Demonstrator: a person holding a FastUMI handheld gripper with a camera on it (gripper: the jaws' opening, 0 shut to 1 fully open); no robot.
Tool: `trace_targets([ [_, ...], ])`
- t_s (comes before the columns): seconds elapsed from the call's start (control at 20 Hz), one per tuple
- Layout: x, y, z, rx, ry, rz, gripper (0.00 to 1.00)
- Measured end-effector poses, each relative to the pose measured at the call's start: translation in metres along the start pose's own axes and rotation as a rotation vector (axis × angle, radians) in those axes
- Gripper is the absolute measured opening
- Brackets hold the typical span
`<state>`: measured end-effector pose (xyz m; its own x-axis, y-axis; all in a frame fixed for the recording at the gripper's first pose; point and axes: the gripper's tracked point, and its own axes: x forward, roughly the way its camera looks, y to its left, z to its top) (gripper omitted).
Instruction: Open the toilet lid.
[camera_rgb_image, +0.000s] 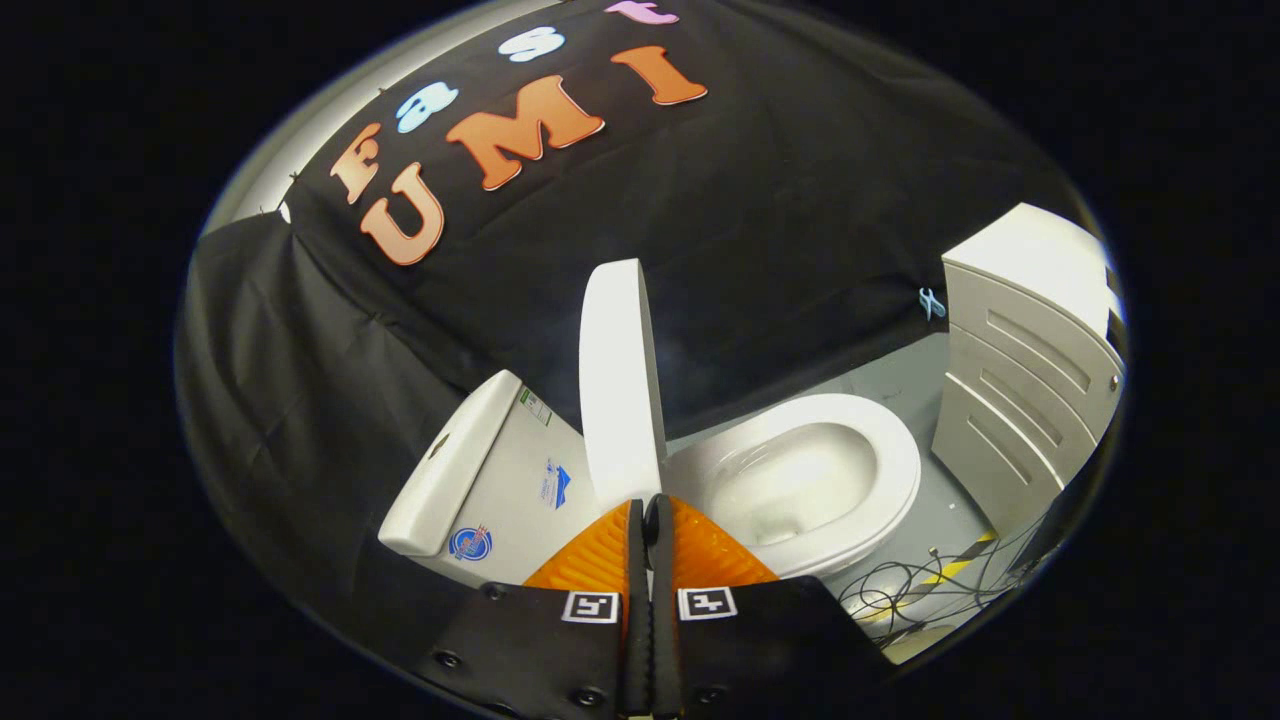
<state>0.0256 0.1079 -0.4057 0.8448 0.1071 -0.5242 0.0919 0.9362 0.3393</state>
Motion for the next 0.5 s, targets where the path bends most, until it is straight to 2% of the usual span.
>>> trace_targets([
  [0.5,0.001,0.06,-0.01,-0.199,-0.037,-0.043,0.08],
])
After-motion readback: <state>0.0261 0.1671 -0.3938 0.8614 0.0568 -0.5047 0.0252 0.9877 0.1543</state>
